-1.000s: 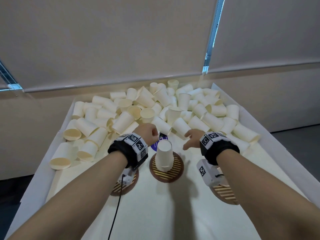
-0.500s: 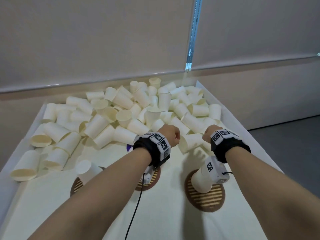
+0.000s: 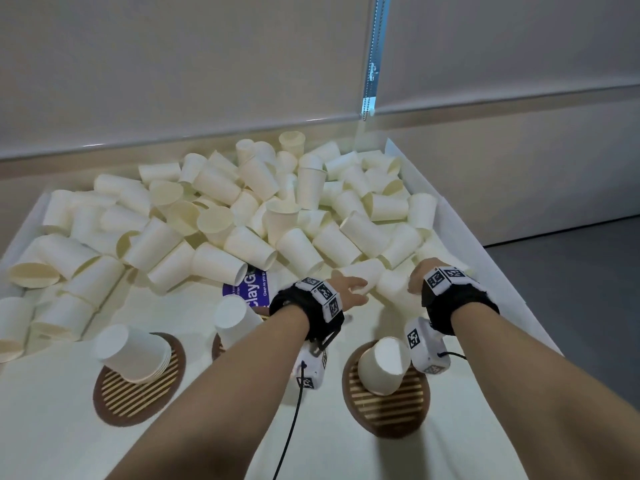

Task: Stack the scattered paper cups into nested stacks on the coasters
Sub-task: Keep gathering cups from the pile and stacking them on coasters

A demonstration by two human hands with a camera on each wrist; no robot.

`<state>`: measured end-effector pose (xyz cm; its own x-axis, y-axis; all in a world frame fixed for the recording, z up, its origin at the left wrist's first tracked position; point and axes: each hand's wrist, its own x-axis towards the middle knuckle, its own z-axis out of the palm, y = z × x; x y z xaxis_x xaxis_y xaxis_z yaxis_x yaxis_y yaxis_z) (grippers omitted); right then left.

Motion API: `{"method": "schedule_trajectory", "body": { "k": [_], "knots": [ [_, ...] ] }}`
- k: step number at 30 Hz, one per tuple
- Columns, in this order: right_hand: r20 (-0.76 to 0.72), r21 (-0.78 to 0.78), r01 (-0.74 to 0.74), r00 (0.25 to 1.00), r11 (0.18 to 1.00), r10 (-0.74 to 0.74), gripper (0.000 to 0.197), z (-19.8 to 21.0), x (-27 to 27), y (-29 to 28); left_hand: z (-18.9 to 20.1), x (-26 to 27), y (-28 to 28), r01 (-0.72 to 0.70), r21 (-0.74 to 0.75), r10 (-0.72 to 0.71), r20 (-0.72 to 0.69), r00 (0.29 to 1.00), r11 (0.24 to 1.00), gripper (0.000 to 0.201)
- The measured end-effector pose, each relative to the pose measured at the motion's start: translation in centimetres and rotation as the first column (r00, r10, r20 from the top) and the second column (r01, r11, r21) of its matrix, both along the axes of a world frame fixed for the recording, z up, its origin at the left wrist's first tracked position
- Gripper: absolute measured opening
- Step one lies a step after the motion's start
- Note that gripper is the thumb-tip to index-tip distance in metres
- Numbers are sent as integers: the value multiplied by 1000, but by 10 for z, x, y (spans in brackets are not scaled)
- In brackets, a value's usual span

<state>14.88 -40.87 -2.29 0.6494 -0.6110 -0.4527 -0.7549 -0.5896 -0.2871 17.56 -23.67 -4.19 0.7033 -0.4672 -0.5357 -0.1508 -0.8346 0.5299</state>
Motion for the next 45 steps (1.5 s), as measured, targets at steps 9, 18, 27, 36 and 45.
{"method": "schedule_trajectory", "body": {
  "k": [9,18,27,36,45],
  "knots": [
    [139,111,-40,990,993,25,43,7,14,-17,12,9,-5,-440,-360,534,225,815,823,19],
    [375,235,-52,926,971,-41,45,35,17,6,57,14,25,-569,-712,733,-113,671,411,42],
    [495,281,-443,827,852,267,23,62,15,71,71,1,43,-331,-667,356,-104,929,667,82],
    [503,546,-261,862,796,-62,49,55,16,71,72,-4,51,-491,-760,748,-9,664,426,56],
    [274,847,-165,950,506,-150,26,69,-4,48,73,-22,28,-621,-655,546,-359,757,431,69]
  ]
}}
